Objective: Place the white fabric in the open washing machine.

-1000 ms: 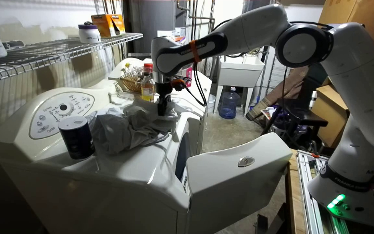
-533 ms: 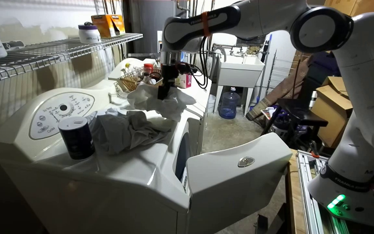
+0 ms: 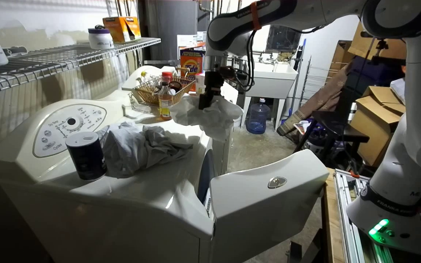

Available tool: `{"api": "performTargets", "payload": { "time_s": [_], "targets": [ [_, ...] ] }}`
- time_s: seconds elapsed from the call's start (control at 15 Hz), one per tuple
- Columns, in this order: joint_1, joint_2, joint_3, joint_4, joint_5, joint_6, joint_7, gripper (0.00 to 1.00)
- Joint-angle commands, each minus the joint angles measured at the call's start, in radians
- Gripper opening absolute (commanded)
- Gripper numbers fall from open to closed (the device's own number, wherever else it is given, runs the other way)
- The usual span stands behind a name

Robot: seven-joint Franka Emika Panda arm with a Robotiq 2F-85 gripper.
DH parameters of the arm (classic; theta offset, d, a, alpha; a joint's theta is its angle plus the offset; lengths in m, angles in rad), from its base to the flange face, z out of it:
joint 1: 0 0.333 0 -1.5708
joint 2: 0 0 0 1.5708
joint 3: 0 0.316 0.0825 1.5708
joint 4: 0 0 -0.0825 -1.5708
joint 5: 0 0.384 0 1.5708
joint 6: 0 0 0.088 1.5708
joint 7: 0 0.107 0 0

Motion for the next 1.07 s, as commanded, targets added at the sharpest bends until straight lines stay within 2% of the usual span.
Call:
{"api": "performTargets", "payload": {
  "time_s": [0.0,0.13,0.27,0.33,0.47,0.53,0.67,1.0],
  "targets": [
    [0.007,-0.162,-0.053,-0.230,-0.017,0.011,0.095,0.00],
    [0.005,-0.187,-0.076,-0.304,-0.034,0.024,0.098,0.00],
    [-0.001,-0.187,-0.089,-0.370,-0.039,0.058,0.030,0.00],
    [-0.001,-0.178,-0.093,-0.403,-0.050,0.093,-0.003,0.00],
    [0.007,-0.141,-0.112,-0.464,-0.141,0.244,-0.001,0.00],
    [-0.001,-0.144,-0.100,-0.393,-0.084,0.134,0.016,0.00],
    [-0.002,-0.127,-0.105,-0.446,-0.121,0.218,0.010,0.00],
    [-0.003,-0.113,-0.103,-0.438,-0.131,0.227,-0.017,0.00]
  ]
}}
